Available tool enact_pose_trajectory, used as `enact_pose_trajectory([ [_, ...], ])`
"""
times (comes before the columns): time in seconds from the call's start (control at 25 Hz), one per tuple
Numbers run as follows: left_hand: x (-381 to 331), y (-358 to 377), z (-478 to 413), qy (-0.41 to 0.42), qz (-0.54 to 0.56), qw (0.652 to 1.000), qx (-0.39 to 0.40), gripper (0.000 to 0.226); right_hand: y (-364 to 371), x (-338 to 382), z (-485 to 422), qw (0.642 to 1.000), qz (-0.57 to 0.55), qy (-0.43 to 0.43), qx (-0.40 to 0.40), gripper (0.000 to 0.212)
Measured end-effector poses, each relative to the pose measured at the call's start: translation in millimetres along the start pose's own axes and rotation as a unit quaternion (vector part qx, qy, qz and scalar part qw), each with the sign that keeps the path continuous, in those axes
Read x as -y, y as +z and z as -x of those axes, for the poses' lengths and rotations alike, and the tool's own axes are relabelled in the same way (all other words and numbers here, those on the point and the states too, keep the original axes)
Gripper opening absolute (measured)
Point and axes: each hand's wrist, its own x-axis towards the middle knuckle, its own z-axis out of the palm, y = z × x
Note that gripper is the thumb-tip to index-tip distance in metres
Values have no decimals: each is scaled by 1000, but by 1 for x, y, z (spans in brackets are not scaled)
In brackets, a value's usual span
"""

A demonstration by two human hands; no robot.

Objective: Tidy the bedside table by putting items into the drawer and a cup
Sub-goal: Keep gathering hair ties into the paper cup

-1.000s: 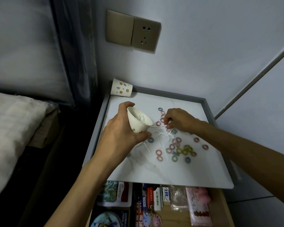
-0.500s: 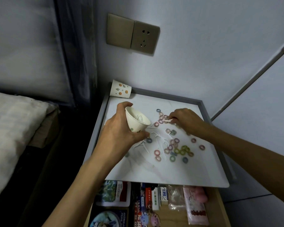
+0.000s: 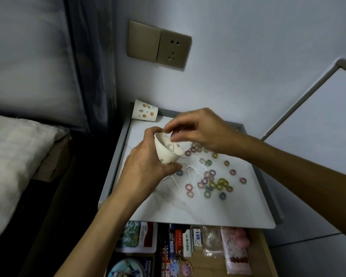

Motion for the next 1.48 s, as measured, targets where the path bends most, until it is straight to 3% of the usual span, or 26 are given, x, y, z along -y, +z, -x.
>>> enact_pose_trajectory([
  [0.12,3,-2,0,-5,11,1000,-9,89,-9,-33,10,988,6,120,-97,8],
  [0.24,5,-3,0,-2,13,1000,-15,89,15,-88,36,944,156,289,-15,11],
  [0.36,3,-2,1,-1,15,1000,-18,89,48,-127,57,901,242,360,-8,24],
  [0.48,4,-3,1,-2,11,1000,-19,89,60,-139,58,895,277,347,-37,23],
  [0.64,3,-2,0,-2,4,1000,-20,88,64,-135,57,901,314,301,8,16],
  [0.84,2,-1,-2,-1,3,1000,-22,87,47,-119,49,949,207,234,-52,8],
  [0.92,2,-1,-2,-6,2,1000,-23,88,49,-111,43,958,161,234,-31,10],
  [1.0,1,-1,0,-8,1,1000,-22,88,58,-108,41,951,178,251,7,15],
  [1.12,-1,-1,0,-6,4,1000,-21,88,70,-110,41,931,218,294,4,26],
  [1.36,0,-3,0,-11,10,1000,-24,88,79,-113,39,898,287,334,-7,24],
  [1.48,0,-4,0,-12,17,999,-26,88,81,-116,35,896,292,333,34,23],
])
